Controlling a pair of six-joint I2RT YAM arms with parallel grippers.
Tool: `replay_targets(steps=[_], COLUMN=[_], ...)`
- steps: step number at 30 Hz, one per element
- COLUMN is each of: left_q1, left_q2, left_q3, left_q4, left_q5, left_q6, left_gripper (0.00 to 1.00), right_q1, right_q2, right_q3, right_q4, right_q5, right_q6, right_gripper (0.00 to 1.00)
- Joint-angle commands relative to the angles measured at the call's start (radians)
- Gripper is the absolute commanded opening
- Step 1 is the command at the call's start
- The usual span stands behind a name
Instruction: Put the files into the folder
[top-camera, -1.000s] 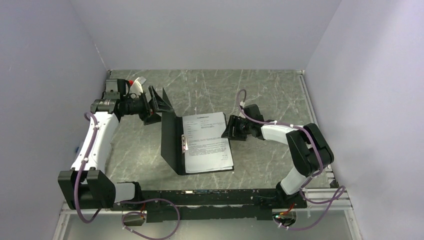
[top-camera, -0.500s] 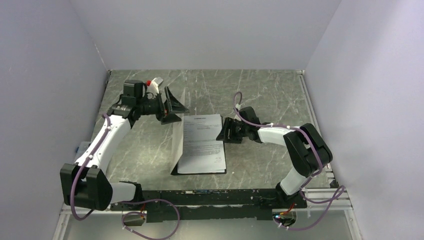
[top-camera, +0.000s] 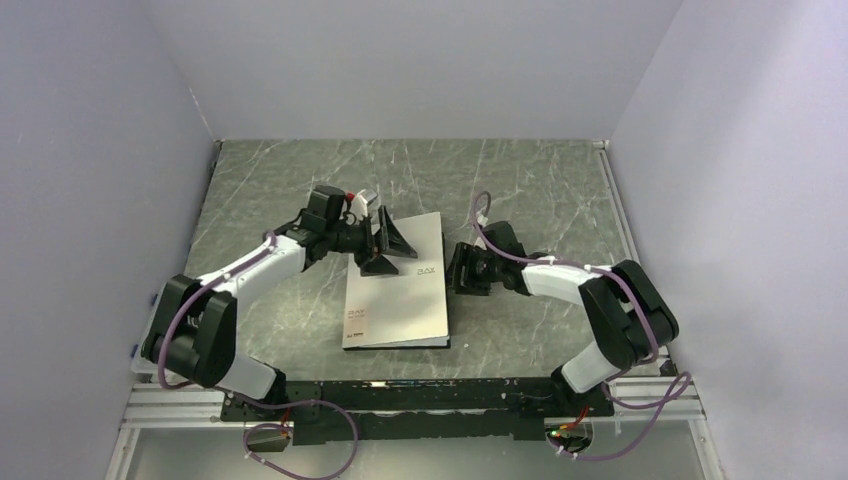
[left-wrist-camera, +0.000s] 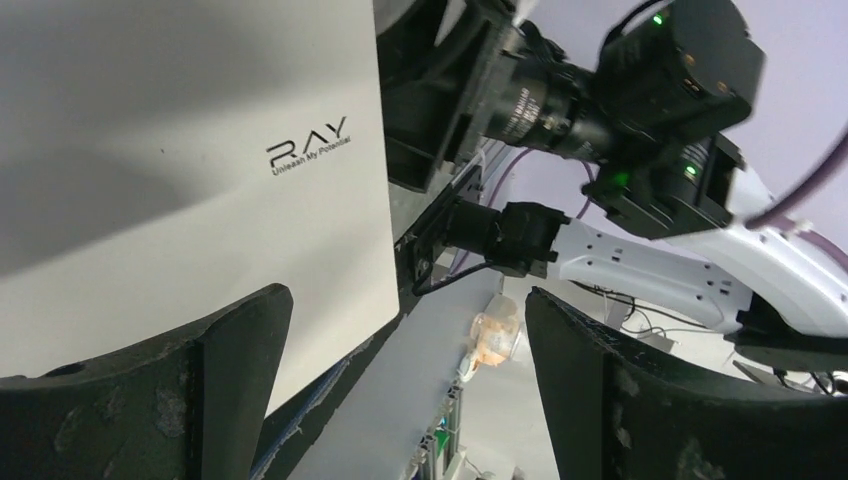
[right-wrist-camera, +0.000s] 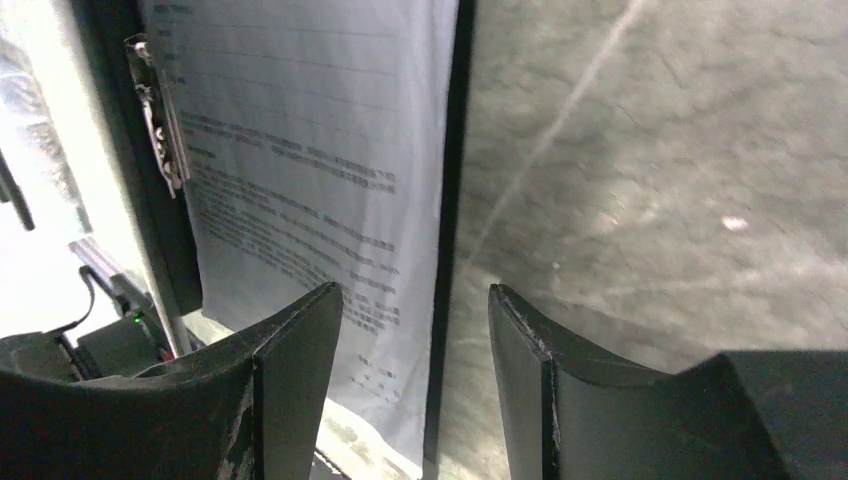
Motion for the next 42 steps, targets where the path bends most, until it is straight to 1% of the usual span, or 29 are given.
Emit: replay_targets(steps=[1, 4, 8, 12, 16, 25, 26, 30, 34, 37, 38, 40, 42], left_q1=[-0.033, -0.042, -0.046, -0.046, -0.047, -0.046, -0.046, -0.046, -0.046, -0.046, -0.046, -0.046, -0.046], left_q2=[0.051, 0.081, 0.109, 0.105, 0.076, -0.031, -0.044, -0.107, -0.187, -0.278, -0.31, -0.368, -0.424], left_q3=[-0.017, -0.03, -0.017, 0.018, 0.083, 0.239, 0.255, 0.336, 0.379, 0.362, 0.355, 0.342, 0.325], left_q4=[0.125, 0.147, 0.135, 0.083, -0.044, -0.4, -0.434, -0.563, -0.646, -0.638, -0.636, -0.632, -0.627], left_q5=[-0.045, -0.058, -0.069, -0.083, -0.13, -0.345, -0.373, -0.482, -0.603, -0.678, -0.7, -0.735, -0.771], left_q6=[-0.024, -0.023, -0.007, 0.024, 0.091, 0.269, 0.29, 0.363, 0.421, 0.448, 0.459, 0.477, 0.491], left_gripper=[0.93, 0.93, 0.92, 0.92, 0.92, 0.93, 0.93, 0.93, 0.93, 0.93, 0.93, 0.93, 0.93], right_q1=[-0.006, -0.009, -0.01, -0.009, -0.008, -0.009, -0.008, -0.008, -0.008, -0.009, -0.009, -0.009, -0.008], right_q2=[-0.087, -0.184, -0.302, -0.403, -0.472, -0.588, -0.615, -0.716, -0.82, -0.898, -0.914, -0.934, -0.951], right_q3=[-0.032, -0.026, 0.003, 0.041, 0.084, 0.166, 0.173, 0.204, 0.229, 0.239, 0.244, 0.259, 0.273], right_q4=[-0.139, -0.235, -0.364, -0.449, -0.503, -0.574, -0.576, -0.574, -0.557, -0.544, -0.546, -0.554, -0.56], right_q5=[0.13, 0.222, 0.347, 0.405, 0.403, 0.423, 0.435, 0.498, 0.56, 0.59, 0.601, 0.62, 0.626], right_q6=[-0.006, -0.018, -0.044, -0.067, -0.091, -0.169, -0.178, -0.22, -0.249, -0.262, -0.262, -0.256, -0.245], right_gripper=[0.6, 0.6, 0.58, 0.56, 0.53, 0.48, 0.49, 0.58, 0.71, 0.84, 0.87, 0.91, 0.92])
